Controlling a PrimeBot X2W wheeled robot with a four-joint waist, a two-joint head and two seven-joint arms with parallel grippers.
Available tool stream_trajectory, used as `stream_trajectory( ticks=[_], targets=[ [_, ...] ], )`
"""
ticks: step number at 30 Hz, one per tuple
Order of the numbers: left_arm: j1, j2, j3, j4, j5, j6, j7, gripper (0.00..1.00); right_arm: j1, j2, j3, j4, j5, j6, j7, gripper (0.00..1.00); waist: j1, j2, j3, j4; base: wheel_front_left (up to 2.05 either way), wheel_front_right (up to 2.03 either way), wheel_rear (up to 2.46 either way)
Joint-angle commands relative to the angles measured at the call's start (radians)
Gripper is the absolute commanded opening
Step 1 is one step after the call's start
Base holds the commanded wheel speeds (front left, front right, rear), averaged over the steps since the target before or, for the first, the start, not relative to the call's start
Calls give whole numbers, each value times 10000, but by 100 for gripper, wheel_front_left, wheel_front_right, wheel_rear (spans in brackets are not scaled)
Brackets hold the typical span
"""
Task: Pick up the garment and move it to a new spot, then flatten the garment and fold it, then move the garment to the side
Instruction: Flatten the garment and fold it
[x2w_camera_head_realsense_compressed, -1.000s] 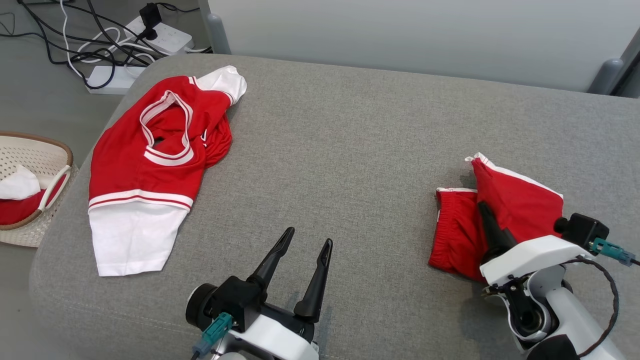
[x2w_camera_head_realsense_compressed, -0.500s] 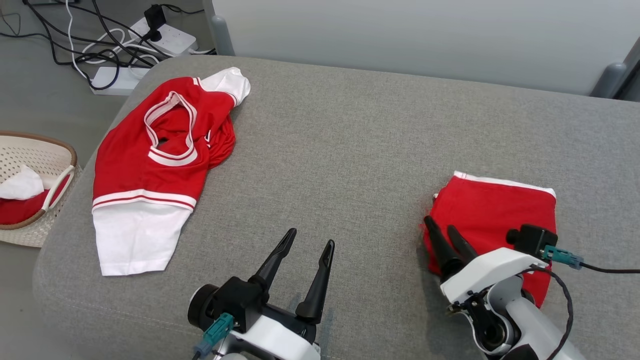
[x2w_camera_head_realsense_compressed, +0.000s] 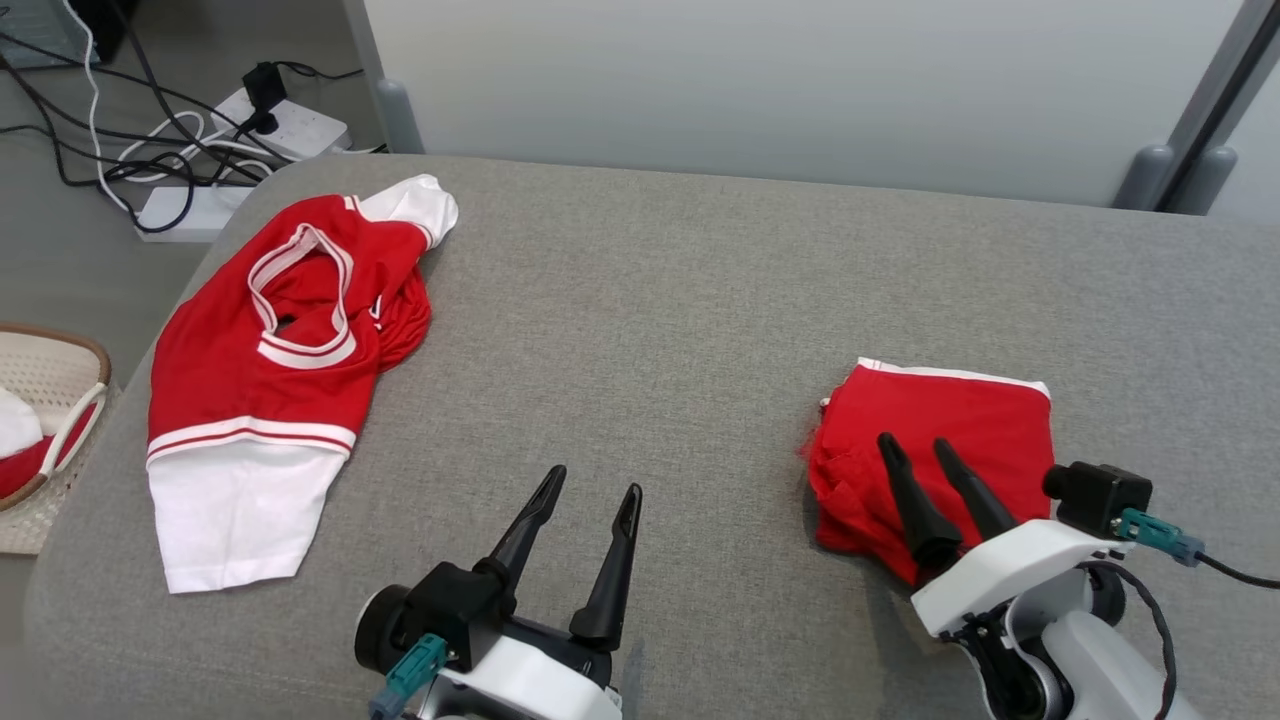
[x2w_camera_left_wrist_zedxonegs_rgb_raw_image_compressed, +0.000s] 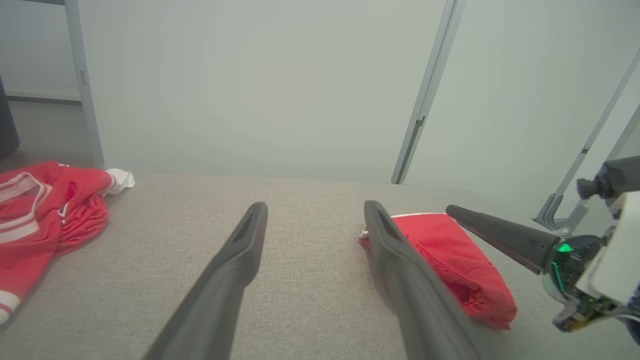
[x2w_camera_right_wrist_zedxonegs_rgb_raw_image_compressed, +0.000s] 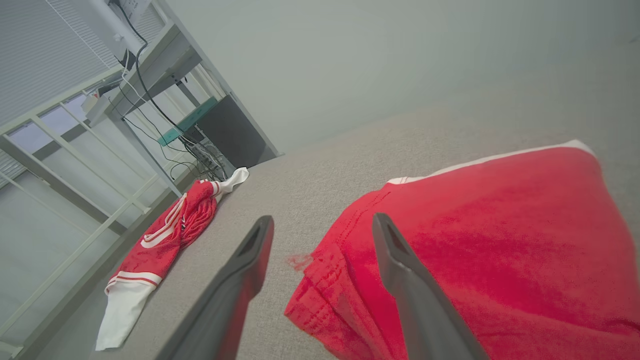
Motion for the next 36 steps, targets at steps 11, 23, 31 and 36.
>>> stream_trajectory(
  ticks=[11,23,31,36],
  targets=[
    [156,1,1561,-377,-26,546,-103,100,876,-255,-1902,-1067,-3560,44,-310,100,0,0,-597,-1250,0,0,0],
    [533,1,2056,-358,337,557,-103,100,2523,-48,-3487,-2900,-5163,44,-313,100,0,0,-913,-1615,0,0,0],
    [754,1,2118,-243,717,435,-103,100,3538,89,-4138,-3586,-5205,44,-313,100,0,0,-1057,-1493,0,0,0],
    [952,1,2173,-242,938,442,-103,100,3882,83,-4154,-3890,-5214,44,-313,100,0,0,-1079,-1404,0,0,0]
  ],
)
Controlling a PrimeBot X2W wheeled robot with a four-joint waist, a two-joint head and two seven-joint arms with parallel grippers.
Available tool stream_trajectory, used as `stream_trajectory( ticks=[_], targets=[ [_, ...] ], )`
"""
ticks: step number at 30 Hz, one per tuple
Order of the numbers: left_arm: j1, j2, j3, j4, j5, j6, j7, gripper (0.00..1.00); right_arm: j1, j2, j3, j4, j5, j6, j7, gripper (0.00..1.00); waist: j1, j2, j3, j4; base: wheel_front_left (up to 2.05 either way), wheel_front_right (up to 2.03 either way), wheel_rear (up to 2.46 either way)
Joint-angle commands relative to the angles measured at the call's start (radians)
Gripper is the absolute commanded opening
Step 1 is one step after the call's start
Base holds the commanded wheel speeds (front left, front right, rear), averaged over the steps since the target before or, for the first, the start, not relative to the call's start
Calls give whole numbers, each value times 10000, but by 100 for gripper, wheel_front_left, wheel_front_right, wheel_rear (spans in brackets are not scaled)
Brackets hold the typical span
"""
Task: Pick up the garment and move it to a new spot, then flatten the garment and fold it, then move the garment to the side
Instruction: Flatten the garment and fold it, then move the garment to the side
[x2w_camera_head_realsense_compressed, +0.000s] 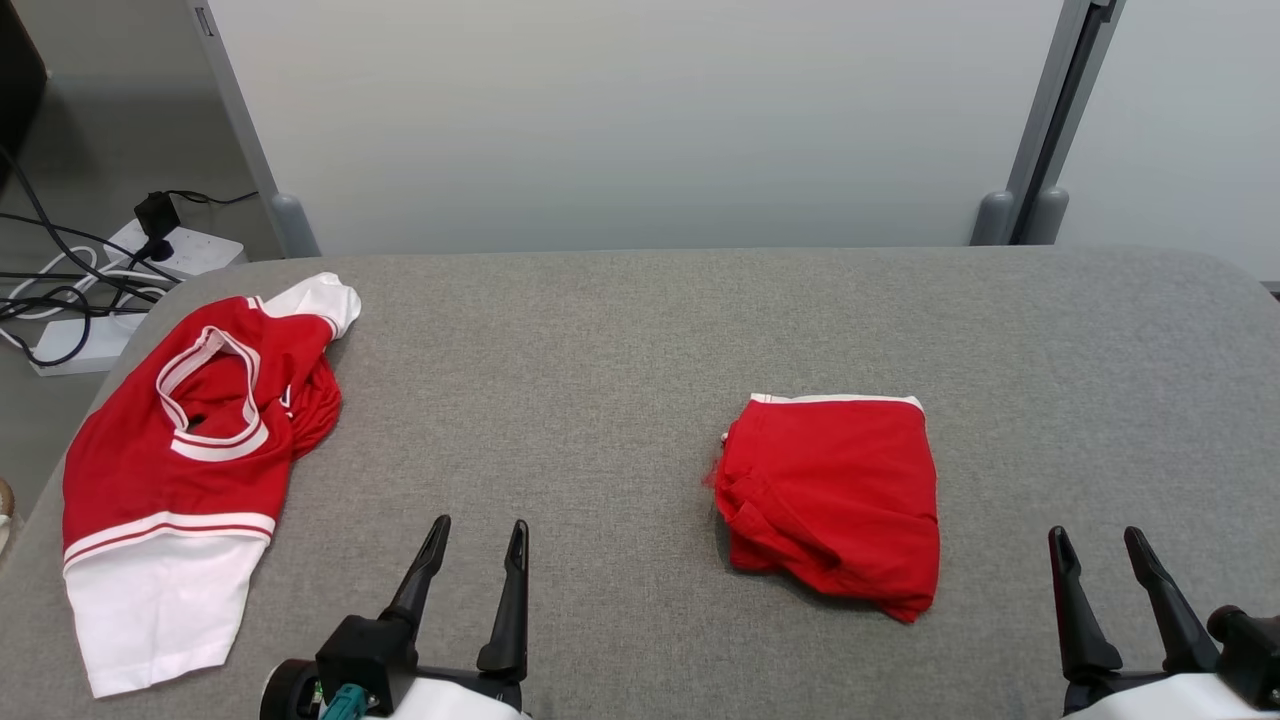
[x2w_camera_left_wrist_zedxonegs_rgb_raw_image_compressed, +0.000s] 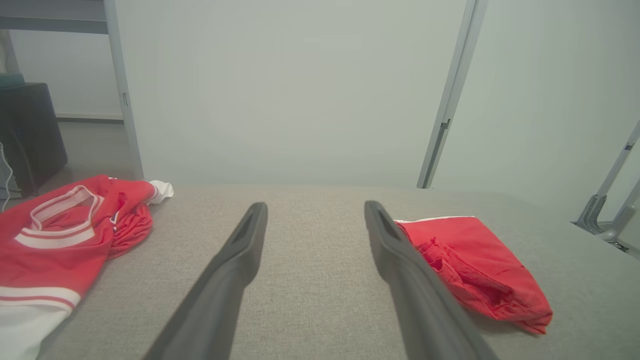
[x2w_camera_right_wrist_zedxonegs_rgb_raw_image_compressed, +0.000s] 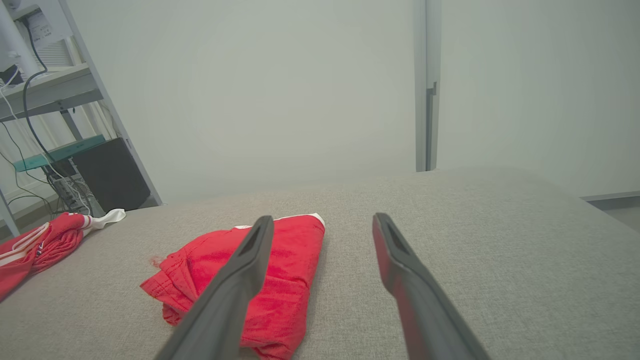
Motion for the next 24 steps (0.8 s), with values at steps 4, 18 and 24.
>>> stream_trajectory(
  ticks=[4,18,24],
  targets=[
    [-156,10,510,-381,167,61,-105,100,-70,-190,363,-431,59,44,-133,100,0,-1,-31,72,0,0,0],
    [-35,10,585,-353,305,-11,-105,100,54,-201,423,-429,308,44,-133,100,0,-1,-101,320,0,0,0],
    [-14,10,583,-361,350,-34,-105,100,46,-196,450,-423,320,44,-133,100,0,-1,-62,350,0,0,0]
  ],
)
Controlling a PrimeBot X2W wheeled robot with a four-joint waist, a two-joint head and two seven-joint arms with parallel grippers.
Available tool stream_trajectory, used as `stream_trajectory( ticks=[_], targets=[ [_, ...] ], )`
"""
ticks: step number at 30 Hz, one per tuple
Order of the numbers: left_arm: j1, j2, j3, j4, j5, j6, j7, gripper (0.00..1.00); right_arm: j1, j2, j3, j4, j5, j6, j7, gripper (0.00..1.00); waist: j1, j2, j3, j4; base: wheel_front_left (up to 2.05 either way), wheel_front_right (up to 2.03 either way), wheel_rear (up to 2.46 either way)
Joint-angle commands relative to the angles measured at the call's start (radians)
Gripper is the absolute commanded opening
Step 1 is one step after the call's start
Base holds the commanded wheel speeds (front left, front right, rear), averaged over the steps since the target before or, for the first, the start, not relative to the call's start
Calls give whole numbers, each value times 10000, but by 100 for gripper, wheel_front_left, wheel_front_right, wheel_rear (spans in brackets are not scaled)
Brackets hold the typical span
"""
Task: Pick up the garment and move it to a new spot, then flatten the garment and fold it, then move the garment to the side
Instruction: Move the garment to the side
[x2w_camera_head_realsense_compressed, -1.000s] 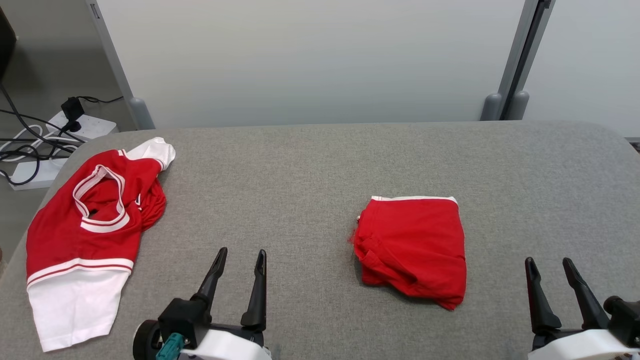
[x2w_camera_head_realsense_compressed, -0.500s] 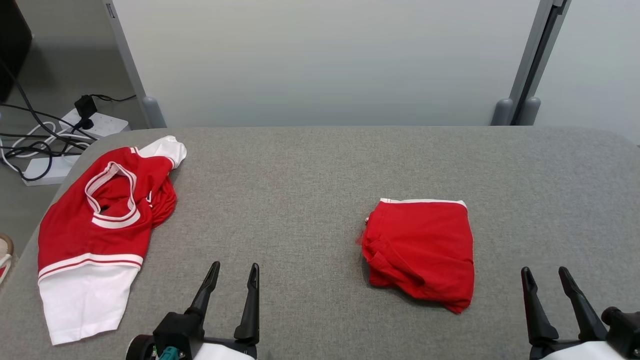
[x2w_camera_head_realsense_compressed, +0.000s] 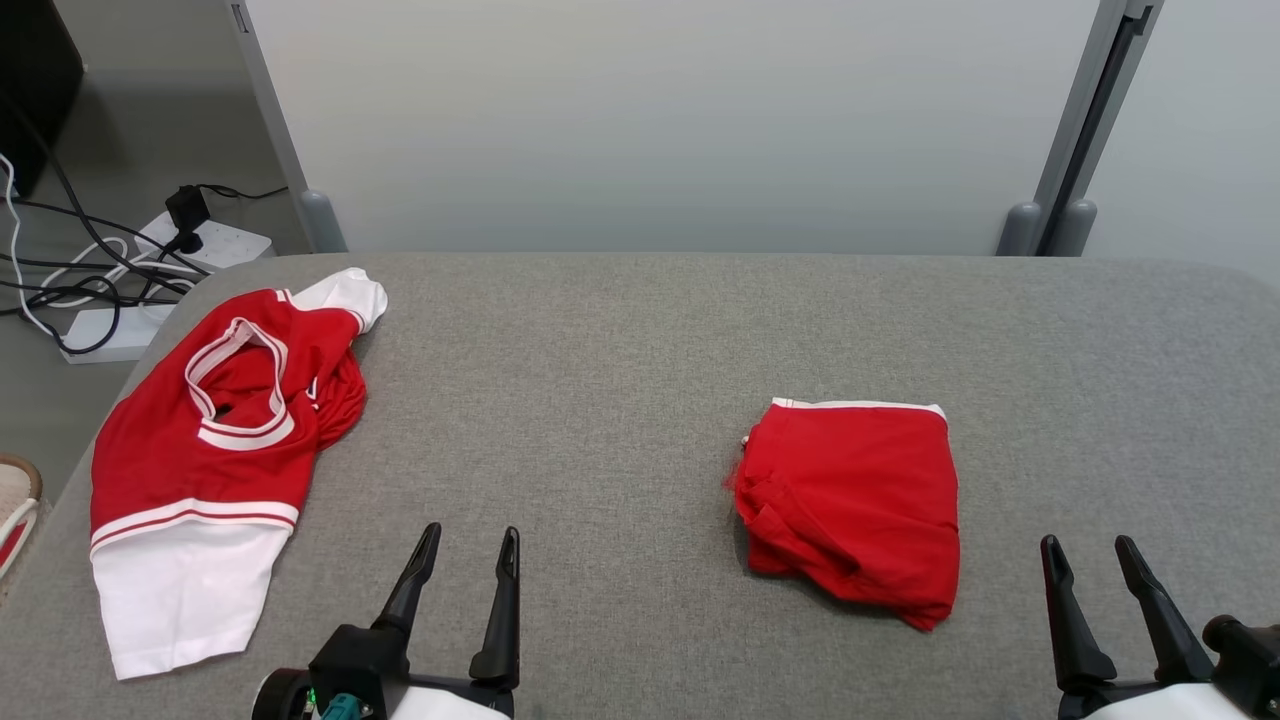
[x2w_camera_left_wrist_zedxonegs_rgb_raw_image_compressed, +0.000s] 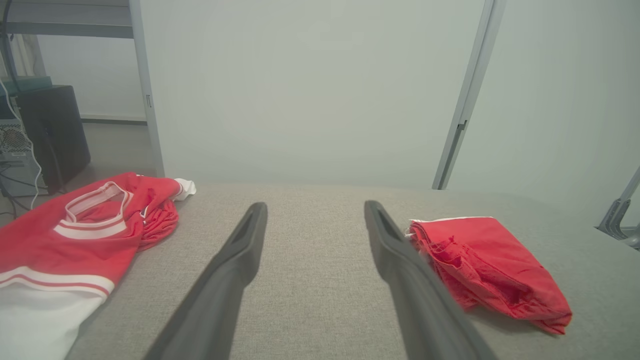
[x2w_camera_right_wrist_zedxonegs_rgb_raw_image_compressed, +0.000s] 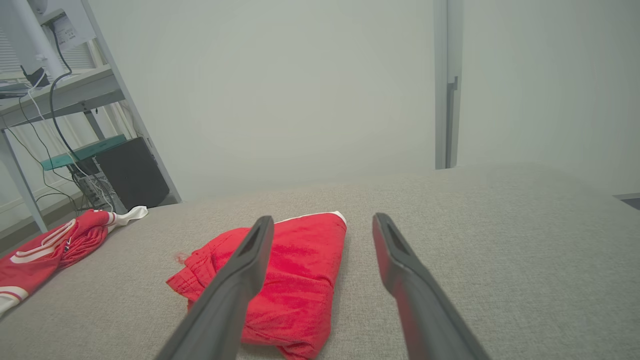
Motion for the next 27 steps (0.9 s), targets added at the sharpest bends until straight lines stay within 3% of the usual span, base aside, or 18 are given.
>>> stream_trajectory(
  ticks=[1,7,15,27],
  targets=[
    [-213,5,330,-233,145,-34,-103,100,-179,-171,195,-218,29,44,-133,100,0,-1,18,4,0,0,0],
    [-266,5,294,-255,190,-63,-103,100,-413,-150,319,117,331,44,-133,100,0,-1,136,53,0,0,0],
    [-581,5,-131,-397,286,-127,-103,100,-1961,-294,734,2079,2445,44,-31,100,0,-1,528,420,0,0,0],
    [-1250,5,-602,-509,521,-263,-103,100,-4739,-1322,1291,4521,5391,44,2157,100,0,-1,1637,1225,0,0,0]
  ],
)
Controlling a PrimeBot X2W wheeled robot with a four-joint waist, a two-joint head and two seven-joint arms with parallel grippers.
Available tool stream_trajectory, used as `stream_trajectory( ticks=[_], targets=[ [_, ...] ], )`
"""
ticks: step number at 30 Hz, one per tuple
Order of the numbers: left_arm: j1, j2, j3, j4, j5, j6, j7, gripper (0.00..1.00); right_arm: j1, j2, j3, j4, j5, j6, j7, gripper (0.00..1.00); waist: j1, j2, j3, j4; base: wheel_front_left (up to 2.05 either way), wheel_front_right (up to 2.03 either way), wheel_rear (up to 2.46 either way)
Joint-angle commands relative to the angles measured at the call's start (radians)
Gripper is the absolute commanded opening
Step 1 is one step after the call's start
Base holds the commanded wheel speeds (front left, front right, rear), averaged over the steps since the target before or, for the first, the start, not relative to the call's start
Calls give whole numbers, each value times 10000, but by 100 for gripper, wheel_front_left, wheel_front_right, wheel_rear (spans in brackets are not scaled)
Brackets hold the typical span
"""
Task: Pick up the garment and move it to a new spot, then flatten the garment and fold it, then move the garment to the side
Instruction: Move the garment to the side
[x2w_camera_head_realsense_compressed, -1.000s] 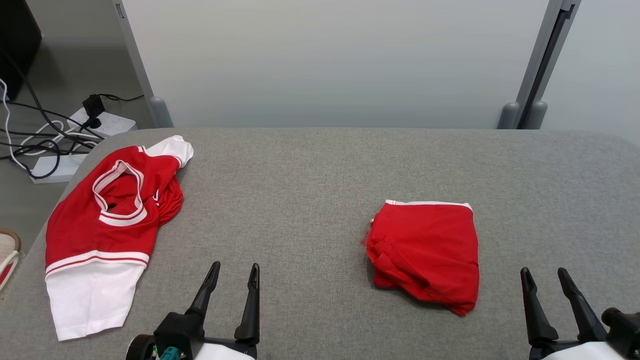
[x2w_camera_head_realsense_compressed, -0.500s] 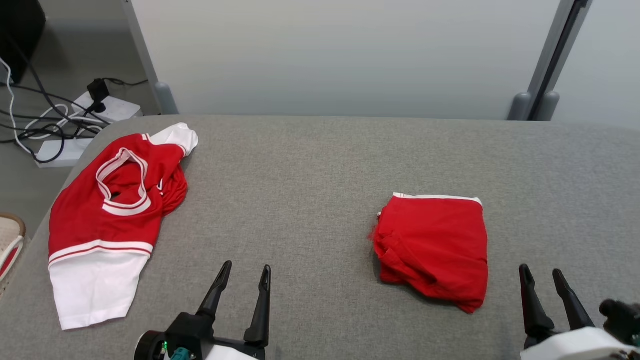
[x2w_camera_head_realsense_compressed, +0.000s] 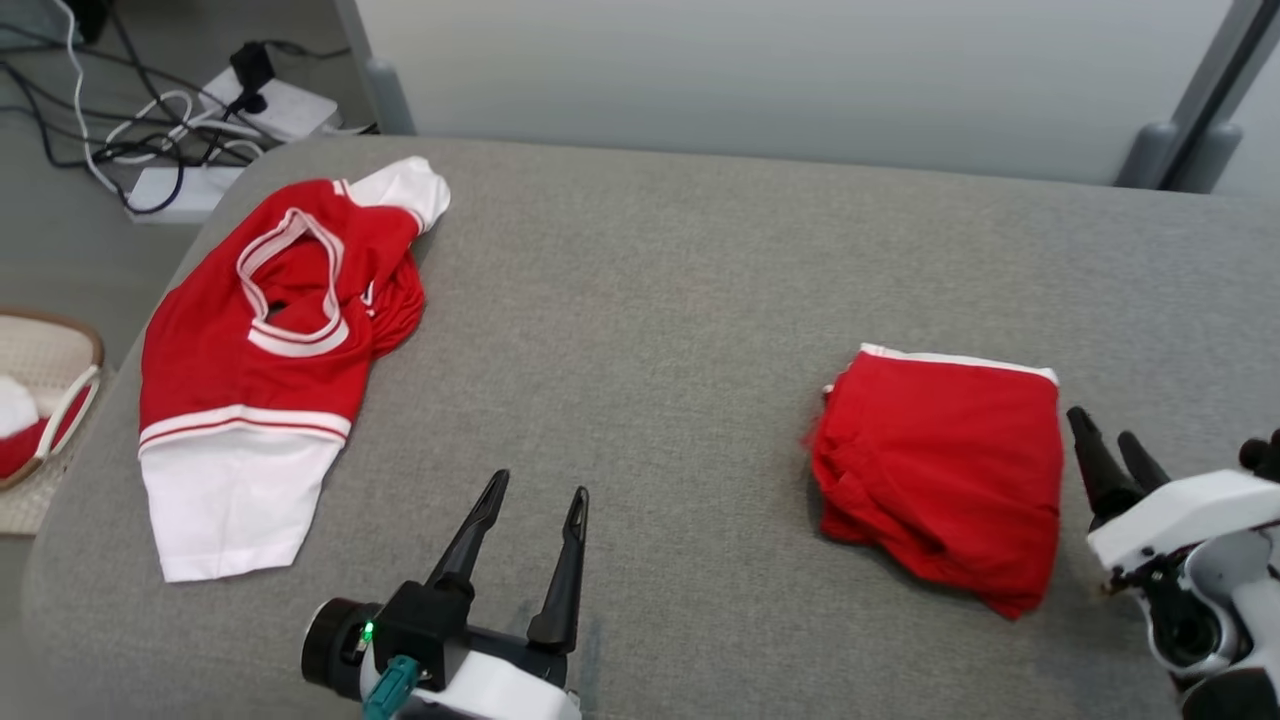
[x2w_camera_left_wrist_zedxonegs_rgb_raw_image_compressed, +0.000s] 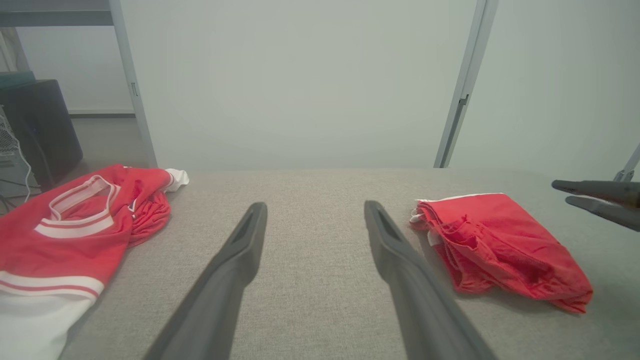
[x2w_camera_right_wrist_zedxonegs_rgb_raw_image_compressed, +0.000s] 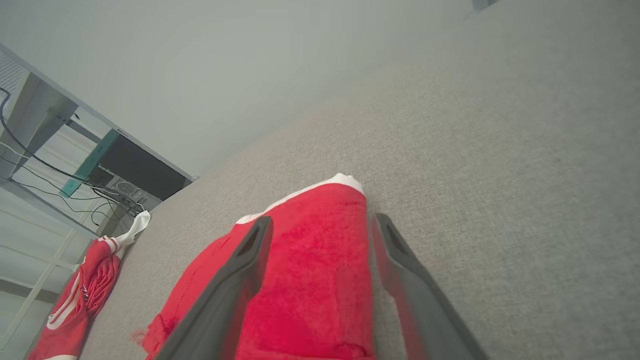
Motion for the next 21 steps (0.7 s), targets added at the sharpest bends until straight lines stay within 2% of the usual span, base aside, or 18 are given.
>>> stream_trajectory(
  ticks=[1,8,14,21],
  targets=[
    [-514,5,247,-301,42,-69,-103,100,-399,-234,233,-38,193,44,126,100,0,0,296,259,0,0,0],
    [-848,5,-24,-315,-101,38,-103,100,-1275,-637,428,1112,1088,44,1178,100,0,0,789,571,0,0,0],
    [-1020,5,-111,-279,-156,105,-103,100,-1685,-739,641,1947,1321,44,1489,100,0,0,945,655,0,0,0],
    [-1126,5,-153,-266,-181,157,-103,100,-1856,-647,886,2297,1668,44,1684,100,0,0,1014,671,0,0,0]
  ],
)
